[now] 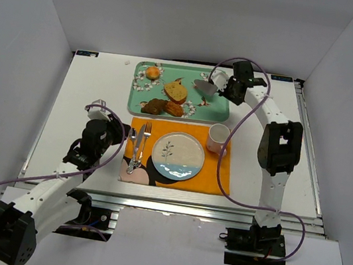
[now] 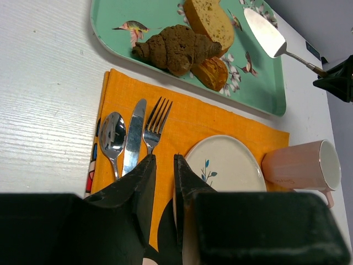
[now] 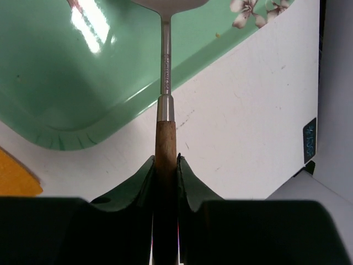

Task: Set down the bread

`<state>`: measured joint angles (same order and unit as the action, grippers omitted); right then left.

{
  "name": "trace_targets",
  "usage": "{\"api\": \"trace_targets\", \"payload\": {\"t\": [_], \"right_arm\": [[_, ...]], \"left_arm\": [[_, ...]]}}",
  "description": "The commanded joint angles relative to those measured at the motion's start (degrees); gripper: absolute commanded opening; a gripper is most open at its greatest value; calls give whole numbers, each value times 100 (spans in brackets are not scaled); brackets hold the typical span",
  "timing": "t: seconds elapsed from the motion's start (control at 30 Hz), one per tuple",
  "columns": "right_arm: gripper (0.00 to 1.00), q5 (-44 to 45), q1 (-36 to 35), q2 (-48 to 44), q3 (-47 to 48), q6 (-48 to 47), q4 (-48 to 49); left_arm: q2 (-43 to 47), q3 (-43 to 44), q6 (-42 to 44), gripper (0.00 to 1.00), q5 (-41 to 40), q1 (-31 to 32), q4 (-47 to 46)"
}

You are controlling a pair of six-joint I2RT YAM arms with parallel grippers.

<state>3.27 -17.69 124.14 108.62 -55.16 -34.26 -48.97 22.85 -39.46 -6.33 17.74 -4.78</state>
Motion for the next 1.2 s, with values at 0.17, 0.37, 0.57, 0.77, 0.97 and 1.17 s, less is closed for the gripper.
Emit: {"api": "trace_targets", "payload": {"t": [0.17, 0.37, 0.57, 0.77, 0.97, 1.17], "right_arm": [[0, 367, -67, 407, 1420, -343, -1203], [0, 481, -164, 397, 1258, -449, -1135], [0, 527, -172, 437, 1198, -512, -1212], [0, 491, -207, 374, 990, -618, -1198], [0, 455, -233, 373, 959, -677, -1225], [0, 340, -418, 416, 959, -833, -1285]], "left_arm": [[256, -26, 9, 30, 9, -16, -45], [294, -35, 18, 30, -18, -16, -12], [327, -43, 35, 30, -34, -16, 21], [294, -53, 34, 30, -19, -14, -13], [285, -35, 44, 30, -26, -16, -6], [334, -28, 68, 30, -60, -9, 47]]}}
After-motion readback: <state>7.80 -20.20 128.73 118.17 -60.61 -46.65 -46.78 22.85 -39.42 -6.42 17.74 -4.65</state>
